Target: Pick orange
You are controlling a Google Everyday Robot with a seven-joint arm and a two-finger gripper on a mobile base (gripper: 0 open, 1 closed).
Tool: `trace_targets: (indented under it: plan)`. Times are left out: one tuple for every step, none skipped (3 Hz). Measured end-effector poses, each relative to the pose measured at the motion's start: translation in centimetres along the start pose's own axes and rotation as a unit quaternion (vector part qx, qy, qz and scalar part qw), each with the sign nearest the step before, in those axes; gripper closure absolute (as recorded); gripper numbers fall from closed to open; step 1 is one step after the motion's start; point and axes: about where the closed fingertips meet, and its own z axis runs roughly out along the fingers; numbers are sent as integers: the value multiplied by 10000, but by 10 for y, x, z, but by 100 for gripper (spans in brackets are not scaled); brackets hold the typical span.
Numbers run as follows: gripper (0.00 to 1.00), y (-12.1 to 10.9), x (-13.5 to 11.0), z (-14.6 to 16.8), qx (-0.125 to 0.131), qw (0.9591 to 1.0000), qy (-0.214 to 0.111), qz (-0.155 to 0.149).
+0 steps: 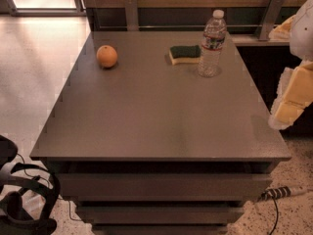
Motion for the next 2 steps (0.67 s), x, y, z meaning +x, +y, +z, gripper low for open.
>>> trace_targets:
  plan:
    - [0,0,0,0,12,10000,-6,0]
    - [0,-10,-13,2,200,9991,-345,159]
